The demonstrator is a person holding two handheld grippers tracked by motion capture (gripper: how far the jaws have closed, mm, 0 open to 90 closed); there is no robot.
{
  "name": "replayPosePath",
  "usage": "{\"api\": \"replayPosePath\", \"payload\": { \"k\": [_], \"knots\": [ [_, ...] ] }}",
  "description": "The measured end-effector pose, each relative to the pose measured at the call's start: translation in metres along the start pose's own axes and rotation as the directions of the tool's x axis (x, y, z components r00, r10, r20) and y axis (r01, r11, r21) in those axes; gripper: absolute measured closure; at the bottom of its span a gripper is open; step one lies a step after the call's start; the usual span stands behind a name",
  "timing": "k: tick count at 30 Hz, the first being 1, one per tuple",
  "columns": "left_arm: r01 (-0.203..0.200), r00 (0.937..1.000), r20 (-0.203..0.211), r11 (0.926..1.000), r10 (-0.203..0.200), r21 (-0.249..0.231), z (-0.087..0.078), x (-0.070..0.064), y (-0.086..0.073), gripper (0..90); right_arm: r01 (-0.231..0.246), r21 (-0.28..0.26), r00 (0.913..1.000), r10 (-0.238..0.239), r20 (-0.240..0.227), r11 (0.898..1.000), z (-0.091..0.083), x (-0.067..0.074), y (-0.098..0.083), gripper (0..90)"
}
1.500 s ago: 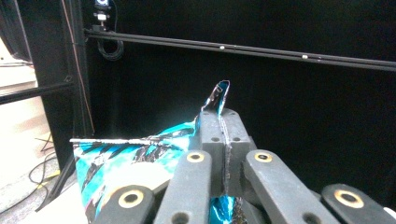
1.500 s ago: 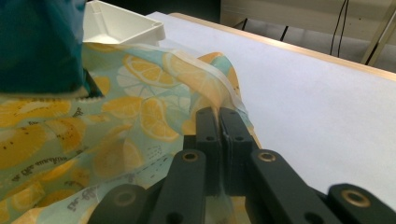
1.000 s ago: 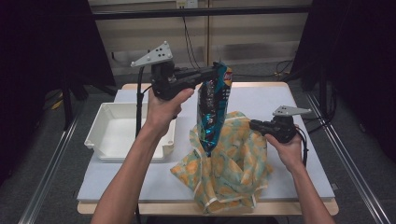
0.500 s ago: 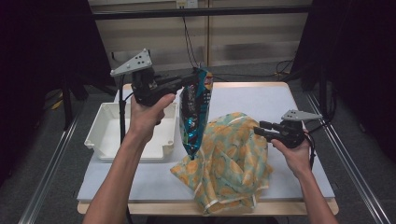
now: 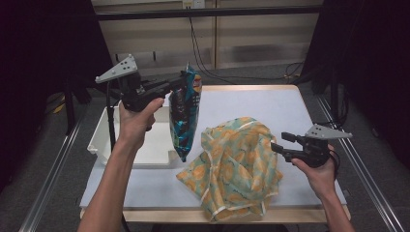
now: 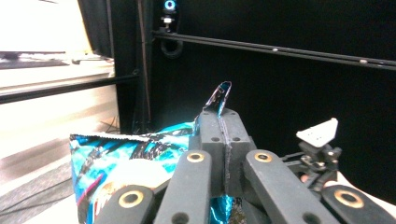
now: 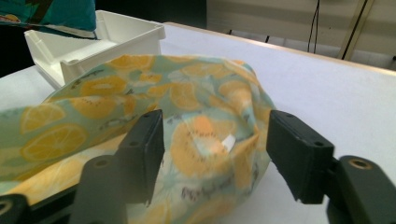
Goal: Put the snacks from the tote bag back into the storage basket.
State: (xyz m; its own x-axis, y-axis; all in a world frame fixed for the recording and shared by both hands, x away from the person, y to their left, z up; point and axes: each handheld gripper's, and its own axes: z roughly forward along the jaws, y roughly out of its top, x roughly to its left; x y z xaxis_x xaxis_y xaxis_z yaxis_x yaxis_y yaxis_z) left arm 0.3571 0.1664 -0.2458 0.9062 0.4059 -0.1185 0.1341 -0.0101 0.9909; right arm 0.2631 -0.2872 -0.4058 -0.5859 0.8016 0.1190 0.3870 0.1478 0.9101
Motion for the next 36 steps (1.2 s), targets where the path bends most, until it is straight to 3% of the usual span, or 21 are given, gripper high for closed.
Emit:
{"api": "replayPosePath", "payload": {
  "k": [7,11,18,23,28,30,31,36],
  "knots": [
    [0.002,0.9986,-0.052,1.0000,-0.002,-0.002,-0.021,0.012,0.003,90.0,-0.007,0.034,0.9996,0.006,0.027,0.999,-0.009,0.008,-0.014,28.1],
    [0.012,0.9968,-0.078,0.9999,-0.013,-0.010,-0.034,0.023,0.003,90.0,-0.021,0.056,0.9996,0.020,0.020,0.998,-0.013,0.013,-0.022,24.4],
    [0.031,0.9907,-0.133,0.9995,-0.029,0.008,-0.046,0.038,-0.003,90.0,-0.037,0.031,0.9992,0.037,0.014,0.999,-0.026,0.023,-0.032,23.2],
    [0.040,0.9881,-0.149,0.9989,-0.036,0.023,-0.050,0.045,-0.008,90.0,-0.047,0.028,0.9989,0.046,0.010,0.999,-0.033,0.031,-0.040,23.1],
    [0.050,0.9805,-0.192,0.9984,-0.044,0.026,-0.055,0.057,-0.012,90.0,-0.052,0.041,0.9987,0.051,0.006,0.998,-0.036,0.036,-0.049,23.1],
    [0.053,0.9746,-0.220,0.9974,-0.040,0.050,-0.057,0.061,-0.013,90.0,-0.056,0.040,0.9984,0.056,-0.002,0.998,-0.037,0.037,-0.052,23.1],
    [0.053,0.9748,-0.219,0.9973,-0.040,0.051,-0.058,0.062,-0.013,90.0,-0.060,0.039,0.9982,0.060,-0.004,0.997,-0.037,0.037,-0.053,23.1],
    [0.064,0.9603,-0.275,0.9963,-0.046,0.056,-0.062,0.070,-0.018,90.0,-0.063,0.049,0.9977,0.064,-0.020,0.997,-0.036,0.037,-0.059,23.3]
  ]
}}
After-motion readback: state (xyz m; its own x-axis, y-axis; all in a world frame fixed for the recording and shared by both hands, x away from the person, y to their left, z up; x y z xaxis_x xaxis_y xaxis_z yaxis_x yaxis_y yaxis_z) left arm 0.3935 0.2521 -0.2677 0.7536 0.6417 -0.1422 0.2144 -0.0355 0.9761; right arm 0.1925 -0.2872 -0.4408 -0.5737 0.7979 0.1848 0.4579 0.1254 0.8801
